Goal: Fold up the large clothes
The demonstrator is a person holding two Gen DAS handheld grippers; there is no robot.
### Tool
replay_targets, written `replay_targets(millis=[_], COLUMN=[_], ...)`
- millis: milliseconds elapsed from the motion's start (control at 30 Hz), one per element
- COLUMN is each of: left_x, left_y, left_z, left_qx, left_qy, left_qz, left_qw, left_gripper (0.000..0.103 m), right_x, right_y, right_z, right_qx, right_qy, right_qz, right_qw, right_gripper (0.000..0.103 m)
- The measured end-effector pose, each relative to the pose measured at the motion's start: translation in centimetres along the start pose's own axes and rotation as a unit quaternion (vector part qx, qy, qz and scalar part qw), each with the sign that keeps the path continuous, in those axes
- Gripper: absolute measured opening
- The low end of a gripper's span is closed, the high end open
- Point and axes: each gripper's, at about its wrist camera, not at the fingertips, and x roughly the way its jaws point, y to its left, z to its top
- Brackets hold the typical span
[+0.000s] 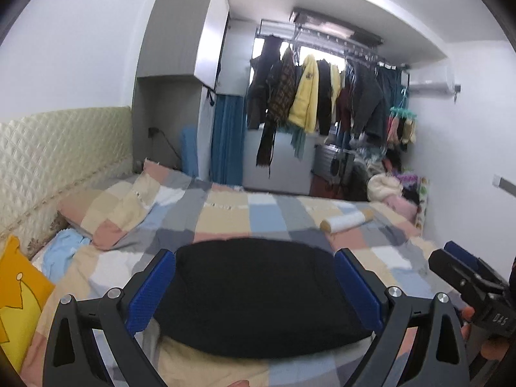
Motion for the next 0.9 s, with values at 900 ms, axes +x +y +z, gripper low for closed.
replay_targets(millis=[900], left_x=[7.8], left_y=[-0.7], left_z=[-5.1], left_qx=[0.008], left_qy=[0.106], left_qz=[0.031], left_qw=[0.9939], left_gripper=[0.1], right_x=[4.9], right_y=[-2.2], right_z=[-6.4], right_qx=[-0.003], right_qy=[0.101], right_qz=[-0.048], right_qw=[0.994], right_gripper=[0.103])
